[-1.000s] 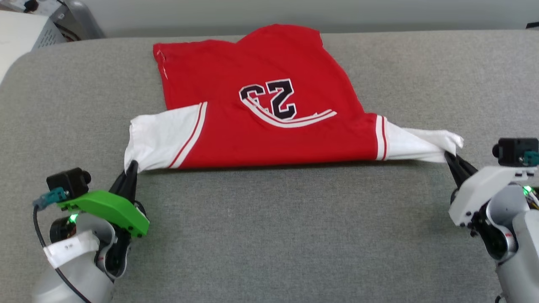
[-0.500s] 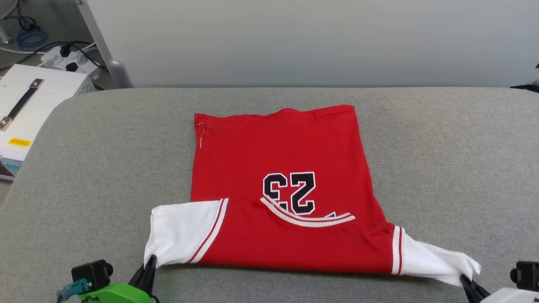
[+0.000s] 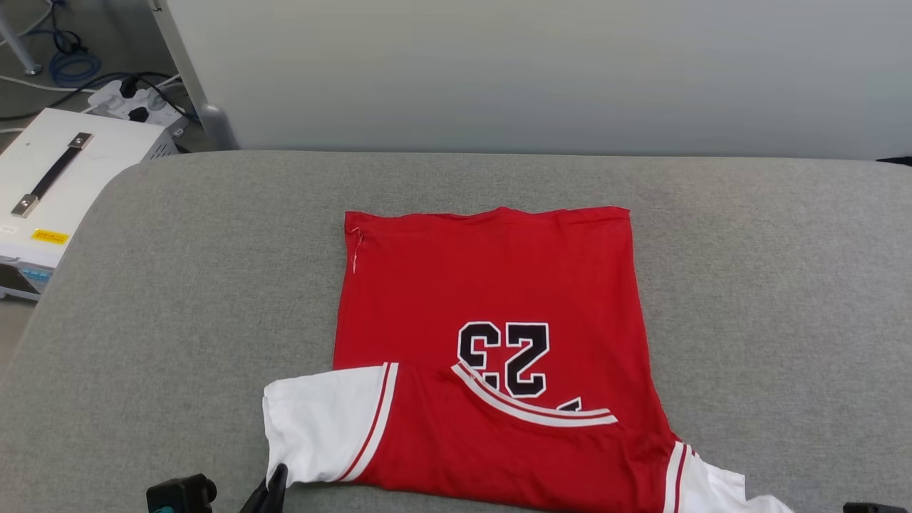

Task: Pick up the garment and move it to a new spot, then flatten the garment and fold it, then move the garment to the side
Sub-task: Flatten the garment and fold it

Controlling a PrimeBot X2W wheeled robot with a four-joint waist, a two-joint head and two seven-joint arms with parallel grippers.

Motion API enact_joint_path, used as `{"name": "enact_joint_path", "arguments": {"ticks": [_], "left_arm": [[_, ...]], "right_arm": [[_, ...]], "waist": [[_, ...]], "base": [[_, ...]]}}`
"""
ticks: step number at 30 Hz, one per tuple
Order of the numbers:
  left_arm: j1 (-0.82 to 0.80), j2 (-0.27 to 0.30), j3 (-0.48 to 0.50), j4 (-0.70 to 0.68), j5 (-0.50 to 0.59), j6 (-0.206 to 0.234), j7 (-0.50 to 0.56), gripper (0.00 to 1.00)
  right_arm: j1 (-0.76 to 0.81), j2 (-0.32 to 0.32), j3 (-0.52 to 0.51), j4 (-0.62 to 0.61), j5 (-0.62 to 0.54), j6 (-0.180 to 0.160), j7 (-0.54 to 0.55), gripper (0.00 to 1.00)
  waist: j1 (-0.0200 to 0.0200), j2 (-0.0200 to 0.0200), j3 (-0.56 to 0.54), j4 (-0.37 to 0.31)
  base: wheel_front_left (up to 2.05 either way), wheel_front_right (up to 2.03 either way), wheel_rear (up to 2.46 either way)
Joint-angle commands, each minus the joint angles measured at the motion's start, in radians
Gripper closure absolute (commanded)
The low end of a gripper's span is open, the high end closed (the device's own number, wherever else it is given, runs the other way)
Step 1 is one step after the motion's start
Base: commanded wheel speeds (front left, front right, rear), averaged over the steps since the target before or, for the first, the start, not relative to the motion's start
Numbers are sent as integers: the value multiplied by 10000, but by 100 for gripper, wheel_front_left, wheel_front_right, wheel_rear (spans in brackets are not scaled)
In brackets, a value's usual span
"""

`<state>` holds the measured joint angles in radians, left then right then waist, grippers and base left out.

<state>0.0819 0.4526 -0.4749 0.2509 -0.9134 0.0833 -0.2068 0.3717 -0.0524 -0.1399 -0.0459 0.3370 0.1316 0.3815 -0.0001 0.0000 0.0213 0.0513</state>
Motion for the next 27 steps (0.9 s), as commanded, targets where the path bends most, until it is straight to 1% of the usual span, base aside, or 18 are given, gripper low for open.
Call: {"name": "enact_joint_path", "arguments": {"ticks": [1,7,9,12,15,18,23,27], "left_arm": [[-163,-9,-2,-99,98,31,-104,100],[-547,-101,1,-464,385,102,-239,100],[-694,-135,20,-672,529,156,-295,100],[-950,-190,32,-996,761,164,-367,100],[-1237,-257,21,-1296,975,118,-415,100],[-1604,-359,-42,-1590,1186,0,-446,100],[-2181,-564,-186,-1954,1453,-259,-478,100],[-2620,-802,-387,-2112,1631,-515,-493,100]], "right_arm": [[-389,7,50,-44,6,-9,-283,0],[-1838,15,-146,-5,-223,-9,-1515,0],[-2610,4,-273,329,-383,-9,-1635,0],[-3824,-185,-409,956,-492,-9,-1535,0],[-5144,-527,-459,1732,-552,-9,-1135,0],[-6569,-904,-445,2592,-531,-9,-468,0],[-8830,-1527,-295,4136,-675,-9,924,0],[-10267,-1944,-184,5167,-900,-9,2000,0]], "waist": [[1,0,103,81],[1,0,434,299],[1,0,643,426],[1,0,978,702],[1,0,1358,1026],[1,0,1854,1482],[1,0,2657,2208],[1,0,3281,2711]], "base": [[0,0,0],[0,0,0],[0,0,0],[0,0,0],[0,0,0],[0,0,0],[0,0,0],[0,0,0]]}}
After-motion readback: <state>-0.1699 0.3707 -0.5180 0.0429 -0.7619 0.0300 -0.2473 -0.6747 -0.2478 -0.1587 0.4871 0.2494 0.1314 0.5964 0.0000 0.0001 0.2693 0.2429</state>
